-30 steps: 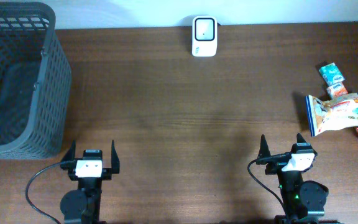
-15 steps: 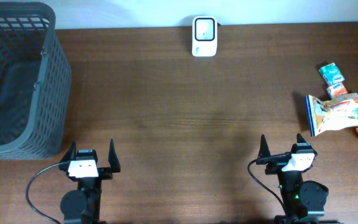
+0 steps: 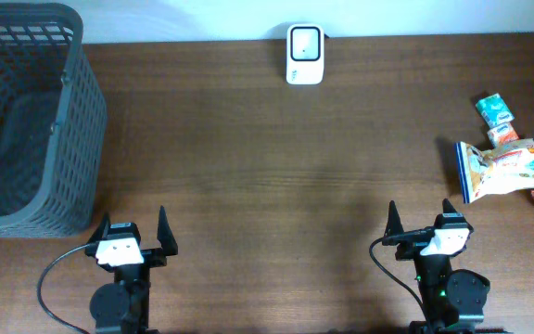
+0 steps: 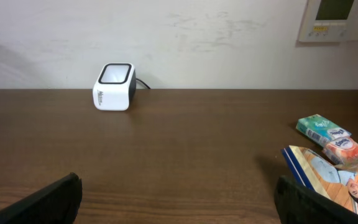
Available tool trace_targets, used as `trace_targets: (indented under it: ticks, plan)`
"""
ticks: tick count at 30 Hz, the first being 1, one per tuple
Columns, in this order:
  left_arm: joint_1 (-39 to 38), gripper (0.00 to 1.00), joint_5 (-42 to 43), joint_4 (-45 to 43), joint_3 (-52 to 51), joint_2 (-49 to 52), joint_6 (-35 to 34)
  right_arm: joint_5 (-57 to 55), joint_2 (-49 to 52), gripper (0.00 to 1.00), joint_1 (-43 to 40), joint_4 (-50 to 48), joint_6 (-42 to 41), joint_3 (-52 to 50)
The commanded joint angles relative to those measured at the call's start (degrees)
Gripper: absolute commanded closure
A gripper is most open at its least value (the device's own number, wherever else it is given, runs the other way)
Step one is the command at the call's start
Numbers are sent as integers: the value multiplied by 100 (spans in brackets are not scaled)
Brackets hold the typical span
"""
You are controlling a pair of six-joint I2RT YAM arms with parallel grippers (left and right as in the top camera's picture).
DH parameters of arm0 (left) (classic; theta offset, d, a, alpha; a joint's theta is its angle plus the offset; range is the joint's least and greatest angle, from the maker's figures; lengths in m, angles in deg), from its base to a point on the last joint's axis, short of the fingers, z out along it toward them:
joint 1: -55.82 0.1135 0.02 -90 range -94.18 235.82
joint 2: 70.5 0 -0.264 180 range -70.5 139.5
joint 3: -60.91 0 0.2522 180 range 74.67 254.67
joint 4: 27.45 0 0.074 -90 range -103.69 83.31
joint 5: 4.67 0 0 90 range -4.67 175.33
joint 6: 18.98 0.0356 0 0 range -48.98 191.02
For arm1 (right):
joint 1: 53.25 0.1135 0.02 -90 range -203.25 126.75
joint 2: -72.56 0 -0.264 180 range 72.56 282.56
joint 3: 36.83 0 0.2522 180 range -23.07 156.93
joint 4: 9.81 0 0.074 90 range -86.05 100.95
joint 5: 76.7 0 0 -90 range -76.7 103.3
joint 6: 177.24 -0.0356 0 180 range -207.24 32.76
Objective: Scan the item barcode
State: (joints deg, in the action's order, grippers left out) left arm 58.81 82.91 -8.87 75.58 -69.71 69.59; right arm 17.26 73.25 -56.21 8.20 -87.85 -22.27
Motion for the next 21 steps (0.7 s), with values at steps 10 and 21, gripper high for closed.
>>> trace_targets:
  ticks: [10,21]
  plan:
    - [-9,1,92,15,-44,-52,256,46,-50,1,33,2,17,-48]
    - [-11,1,114,4,-44,-52,256,46,-50,2,33,2,17,-48]
